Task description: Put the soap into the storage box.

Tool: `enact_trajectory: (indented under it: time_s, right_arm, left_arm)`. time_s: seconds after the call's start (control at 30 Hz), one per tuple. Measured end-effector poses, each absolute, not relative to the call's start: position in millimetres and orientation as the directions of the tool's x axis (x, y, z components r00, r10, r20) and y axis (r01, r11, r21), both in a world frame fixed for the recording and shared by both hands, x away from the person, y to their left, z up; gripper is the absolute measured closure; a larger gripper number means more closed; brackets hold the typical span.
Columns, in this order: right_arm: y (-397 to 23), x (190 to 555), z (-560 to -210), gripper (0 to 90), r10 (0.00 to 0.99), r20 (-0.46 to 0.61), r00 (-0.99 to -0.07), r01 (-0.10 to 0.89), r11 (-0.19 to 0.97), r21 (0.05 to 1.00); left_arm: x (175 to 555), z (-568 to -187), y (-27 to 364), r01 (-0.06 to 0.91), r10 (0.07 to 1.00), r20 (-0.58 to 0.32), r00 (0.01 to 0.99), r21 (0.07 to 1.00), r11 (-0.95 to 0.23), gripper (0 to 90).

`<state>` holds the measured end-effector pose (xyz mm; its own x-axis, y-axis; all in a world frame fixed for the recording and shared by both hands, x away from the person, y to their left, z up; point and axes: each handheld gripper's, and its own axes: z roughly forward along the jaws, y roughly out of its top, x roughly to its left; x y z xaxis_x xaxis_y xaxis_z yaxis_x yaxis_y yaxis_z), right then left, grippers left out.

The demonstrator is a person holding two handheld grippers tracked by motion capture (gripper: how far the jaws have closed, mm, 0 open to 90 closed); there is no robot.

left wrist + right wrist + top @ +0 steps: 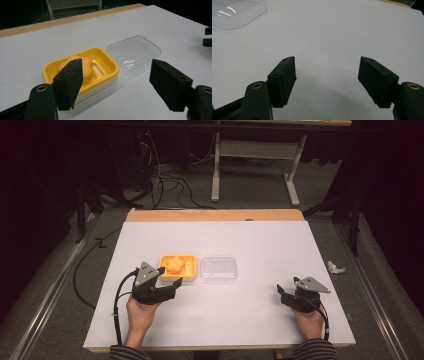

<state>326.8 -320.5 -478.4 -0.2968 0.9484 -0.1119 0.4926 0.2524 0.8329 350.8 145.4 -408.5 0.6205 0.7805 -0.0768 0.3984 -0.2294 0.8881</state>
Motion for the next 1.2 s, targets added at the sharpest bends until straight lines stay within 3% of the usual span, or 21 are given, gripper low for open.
enact_trajectory:
  time_s: [1.2]
  right_arm:
    - [-320,327,-479,31.0,0.948,-0.114,-0.296,0.495,0.254,0.831]
  left_arm:
    - [338,-429,147,0.427,0.784,-0.096,0.613,0.875,-0.226,27.4]
